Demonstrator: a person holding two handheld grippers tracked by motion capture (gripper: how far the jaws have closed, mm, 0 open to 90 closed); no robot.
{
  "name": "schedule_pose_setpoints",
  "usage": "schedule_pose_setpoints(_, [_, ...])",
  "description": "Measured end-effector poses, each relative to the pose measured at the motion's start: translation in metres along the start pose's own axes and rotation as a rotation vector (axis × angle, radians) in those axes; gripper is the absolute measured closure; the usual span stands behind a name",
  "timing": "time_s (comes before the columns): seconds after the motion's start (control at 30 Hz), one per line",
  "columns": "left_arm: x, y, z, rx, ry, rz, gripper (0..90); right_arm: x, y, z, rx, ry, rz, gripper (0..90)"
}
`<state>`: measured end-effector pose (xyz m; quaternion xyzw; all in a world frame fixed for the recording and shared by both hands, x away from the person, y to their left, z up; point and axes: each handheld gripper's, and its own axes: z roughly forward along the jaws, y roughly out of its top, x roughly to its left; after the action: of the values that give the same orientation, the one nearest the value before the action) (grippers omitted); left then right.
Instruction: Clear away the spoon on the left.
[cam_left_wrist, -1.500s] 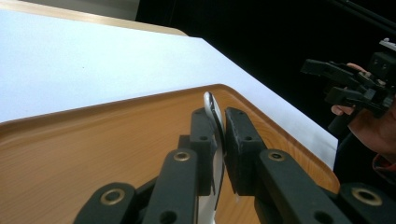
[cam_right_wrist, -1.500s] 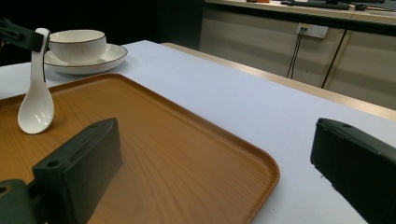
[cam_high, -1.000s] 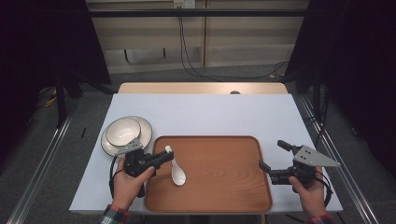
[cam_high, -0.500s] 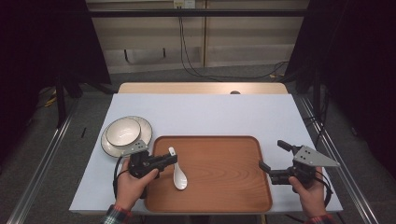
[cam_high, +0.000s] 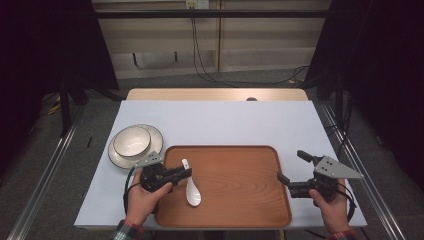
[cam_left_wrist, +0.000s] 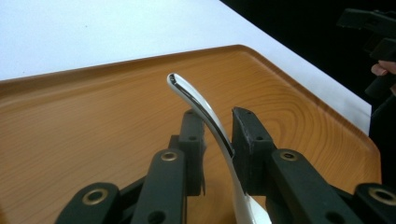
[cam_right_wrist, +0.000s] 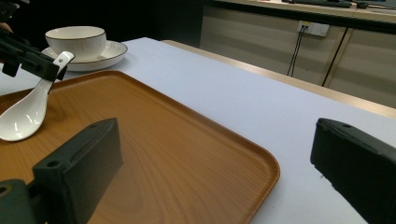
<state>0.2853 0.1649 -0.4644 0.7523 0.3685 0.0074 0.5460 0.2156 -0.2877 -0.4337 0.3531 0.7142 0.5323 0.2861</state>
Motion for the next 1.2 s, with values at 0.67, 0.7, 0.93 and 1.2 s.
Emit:
schedule_pose_setpoints(0.67, [0.0004,-0.0020,0.0039,0.028,0.020,-0.002,69.6,-0.0001,-0.0004,0.0004,0.005,0.003,-0.002,1.7])
schedule_pose_setpoints(0.7, [0.0003,-0.0020,0.0037,0.027,0.020,-0.003,69.6,-0.0001,-0.0003,0.0004,0.005,0.001,-0.003,1.7])
schedule_pose_setpoints(0.93, [-0.0010,-0.0018,0.0029,0.024,0.022,0.000,68.1,0.0004,0.0000,-0.0001,0.006,-0.003,0.001,1.7])
schedule_pose_setpoints(1.2, [-0.0018,-0.0017,0.0006,0.018,0.026,-0.003,66.9,0.0005,0.0008,-0.0007,0.000,0.001,-0.004,1.7])
